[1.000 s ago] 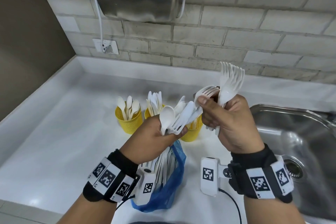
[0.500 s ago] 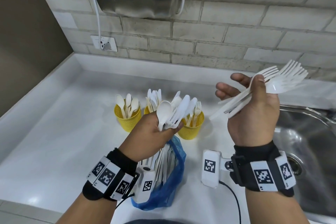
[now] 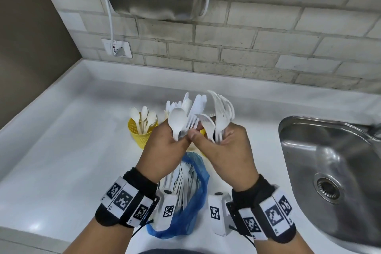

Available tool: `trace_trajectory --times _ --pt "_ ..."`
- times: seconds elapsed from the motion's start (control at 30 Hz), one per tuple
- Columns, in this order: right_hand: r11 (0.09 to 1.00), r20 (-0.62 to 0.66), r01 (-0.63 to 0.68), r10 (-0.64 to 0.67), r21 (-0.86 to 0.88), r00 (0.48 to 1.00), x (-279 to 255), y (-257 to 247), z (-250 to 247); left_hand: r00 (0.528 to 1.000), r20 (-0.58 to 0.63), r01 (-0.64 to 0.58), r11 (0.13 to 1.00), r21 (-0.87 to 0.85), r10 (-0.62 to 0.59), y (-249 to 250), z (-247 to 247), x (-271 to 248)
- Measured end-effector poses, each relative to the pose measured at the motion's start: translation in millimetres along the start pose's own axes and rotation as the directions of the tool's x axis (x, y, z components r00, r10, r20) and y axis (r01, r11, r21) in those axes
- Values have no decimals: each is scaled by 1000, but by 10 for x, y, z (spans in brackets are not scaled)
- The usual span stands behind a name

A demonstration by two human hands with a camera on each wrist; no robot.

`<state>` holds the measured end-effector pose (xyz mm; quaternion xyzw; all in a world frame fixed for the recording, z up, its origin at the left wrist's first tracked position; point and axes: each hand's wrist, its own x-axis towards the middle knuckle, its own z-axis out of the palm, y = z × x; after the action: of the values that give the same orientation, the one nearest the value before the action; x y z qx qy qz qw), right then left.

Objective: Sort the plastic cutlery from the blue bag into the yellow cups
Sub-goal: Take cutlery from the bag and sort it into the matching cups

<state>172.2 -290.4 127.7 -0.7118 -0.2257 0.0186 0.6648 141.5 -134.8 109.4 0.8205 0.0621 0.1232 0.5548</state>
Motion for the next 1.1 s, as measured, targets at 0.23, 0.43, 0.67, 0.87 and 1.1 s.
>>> trace_trajectory --times 0.23,0.43,0.67,0.87,1.1 --pt "955 -59 -58 78 292 995 84 -57 -97 1000 -3 8 1000 -28 -8 0 -5 -35" --pt "968 25 -105 102 229 994 52 -22 -62 999 11 -40 998 -50 40 8 48 -21" --pt "804 -183 -129 284 581 941 159 -40 -153 998 -7 -68 997 -22 67 30 15 -39" --pt "580 -154 -146 436 801 886 205 29 -197 996 45 -73 995 -67 76 95 22 -73" --pt "672 -245 -116 418 732 875 208 127 -192 996 49 -74 994 -77 78 95 30 -79"
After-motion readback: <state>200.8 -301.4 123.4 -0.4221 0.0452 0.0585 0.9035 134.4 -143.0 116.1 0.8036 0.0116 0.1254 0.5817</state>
